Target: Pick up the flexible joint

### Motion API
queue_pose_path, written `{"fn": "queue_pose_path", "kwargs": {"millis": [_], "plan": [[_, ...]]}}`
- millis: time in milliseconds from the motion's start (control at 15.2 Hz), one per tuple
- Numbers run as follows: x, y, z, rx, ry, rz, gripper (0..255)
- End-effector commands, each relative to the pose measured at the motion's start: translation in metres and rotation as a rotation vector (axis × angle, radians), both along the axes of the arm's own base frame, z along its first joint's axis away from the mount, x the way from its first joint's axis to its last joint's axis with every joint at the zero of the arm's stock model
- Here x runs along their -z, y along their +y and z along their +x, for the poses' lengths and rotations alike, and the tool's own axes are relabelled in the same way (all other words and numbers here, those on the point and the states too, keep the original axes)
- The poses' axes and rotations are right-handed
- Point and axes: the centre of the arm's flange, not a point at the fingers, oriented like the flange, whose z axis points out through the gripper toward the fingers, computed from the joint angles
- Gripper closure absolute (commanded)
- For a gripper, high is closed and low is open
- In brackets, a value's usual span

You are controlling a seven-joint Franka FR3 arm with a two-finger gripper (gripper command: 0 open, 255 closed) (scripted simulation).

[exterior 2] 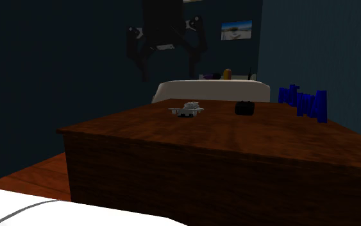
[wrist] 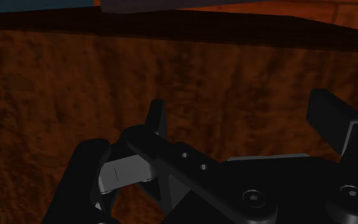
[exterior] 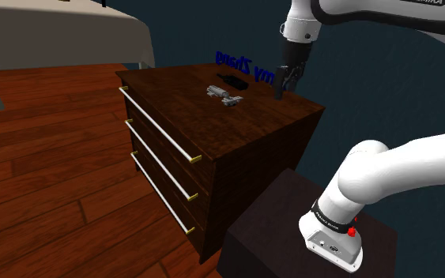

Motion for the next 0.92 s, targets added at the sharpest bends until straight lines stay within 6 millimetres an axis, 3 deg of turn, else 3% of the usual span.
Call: {"fn": "queue_pose_path", "kwargs": {"millis": [0, 858], "plan": [[0.0, 0.0, 0.0, 0.0, 0.0, 0.0, 0], [0.043, -0.005, 0.163, 0.03, -0.019, 0.017, 0]]}}
